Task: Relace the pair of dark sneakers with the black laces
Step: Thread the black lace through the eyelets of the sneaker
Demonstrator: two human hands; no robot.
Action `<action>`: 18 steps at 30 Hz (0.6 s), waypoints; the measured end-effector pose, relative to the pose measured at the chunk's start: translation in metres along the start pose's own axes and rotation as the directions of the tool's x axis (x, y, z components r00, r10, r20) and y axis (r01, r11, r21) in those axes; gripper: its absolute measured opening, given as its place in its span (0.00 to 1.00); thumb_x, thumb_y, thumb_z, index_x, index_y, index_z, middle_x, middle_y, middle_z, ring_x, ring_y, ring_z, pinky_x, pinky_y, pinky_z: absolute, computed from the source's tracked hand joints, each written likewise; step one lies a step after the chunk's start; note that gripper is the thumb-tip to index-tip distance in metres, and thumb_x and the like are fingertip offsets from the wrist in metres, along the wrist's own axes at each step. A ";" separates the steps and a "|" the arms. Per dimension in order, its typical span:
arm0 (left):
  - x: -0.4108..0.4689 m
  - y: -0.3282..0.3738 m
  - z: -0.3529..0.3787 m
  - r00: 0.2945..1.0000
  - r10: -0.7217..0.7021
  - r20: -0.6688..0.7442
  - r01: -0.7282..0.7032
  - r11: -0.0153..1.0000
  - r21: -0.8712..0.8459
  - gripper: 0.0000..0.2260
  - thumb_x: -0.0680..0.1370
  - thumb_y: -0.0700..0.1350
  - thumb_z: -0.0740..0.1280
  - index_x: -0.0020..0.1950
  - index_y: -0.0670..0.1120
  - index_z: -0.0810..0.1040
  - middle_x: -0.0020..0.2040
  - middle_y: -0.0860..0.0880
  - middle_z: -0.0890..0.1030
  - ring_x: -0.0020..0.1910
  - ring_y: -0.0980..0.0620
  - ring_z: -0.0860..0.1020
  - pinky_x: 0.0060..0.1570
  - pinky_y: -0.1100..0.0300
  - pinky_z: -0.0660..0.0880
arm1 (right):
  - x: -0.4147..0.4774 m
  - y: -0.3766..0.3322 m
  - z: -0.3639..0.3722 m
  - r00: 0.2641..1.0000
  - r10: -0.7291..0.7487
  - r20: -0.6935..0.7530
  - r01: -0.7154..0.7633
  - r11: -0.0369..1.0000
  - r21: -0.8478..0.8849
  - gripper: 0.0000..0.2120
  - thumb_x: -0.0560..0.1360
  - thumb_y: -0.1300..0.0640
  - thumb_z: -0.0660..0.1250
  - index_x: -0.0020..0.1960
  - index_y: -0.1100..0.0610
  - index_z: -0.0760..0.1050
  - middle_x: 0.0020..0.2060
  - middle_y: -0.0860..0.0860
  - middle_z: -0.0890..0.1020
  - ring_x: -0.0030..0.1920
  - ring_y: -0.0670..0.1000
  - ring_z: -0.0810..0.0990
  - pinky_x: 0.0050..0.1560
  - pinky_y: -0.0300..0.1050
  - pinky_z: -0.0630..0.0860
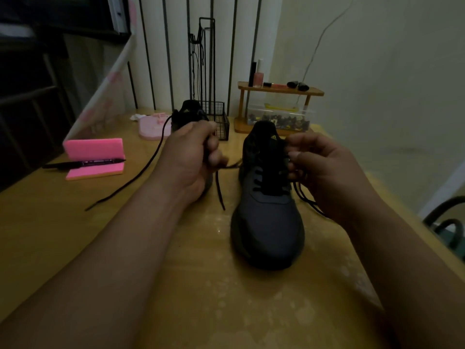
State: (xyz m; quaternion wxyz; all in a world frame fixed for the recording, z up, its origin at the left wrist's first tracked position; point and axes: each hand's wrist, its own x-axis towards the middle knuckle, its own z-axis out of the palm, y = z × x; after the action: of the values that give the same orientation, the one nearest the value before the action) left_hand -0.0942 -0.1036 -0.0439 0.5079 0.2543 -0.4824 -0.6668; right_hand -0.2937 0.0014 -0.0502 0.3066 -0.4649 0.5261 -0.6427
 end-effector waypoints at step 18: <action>-0.007 0.005 0.006 0.991 0.128 -0.026 -0.110 0.925 0.364 0.07 0.82 0.41 0.64 0.50 0.39 0.78 0.39 0.46 0.81 0.41 0.51 0.82 0.46 0.53 0.80 | -0.001 0.003 -0.001 0.992 -0.067 -0.109 0.035 0.961 -0.273 0.08 0.82 0.65 0.65 0.53 0.54 0.80 0.43 0.48 0.84 0.43 0.48 0.82 0.42 0.40 0.79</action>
State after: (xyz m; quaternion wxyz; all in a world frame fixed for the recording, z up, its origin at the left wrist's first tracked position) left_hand -0.0943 -0.0946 -0.0382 0.5036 0.3300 -0.5990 -0.5279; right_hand -0.2944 0.0020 -0.0531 0.1923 -0.4773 0.6138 -0.5987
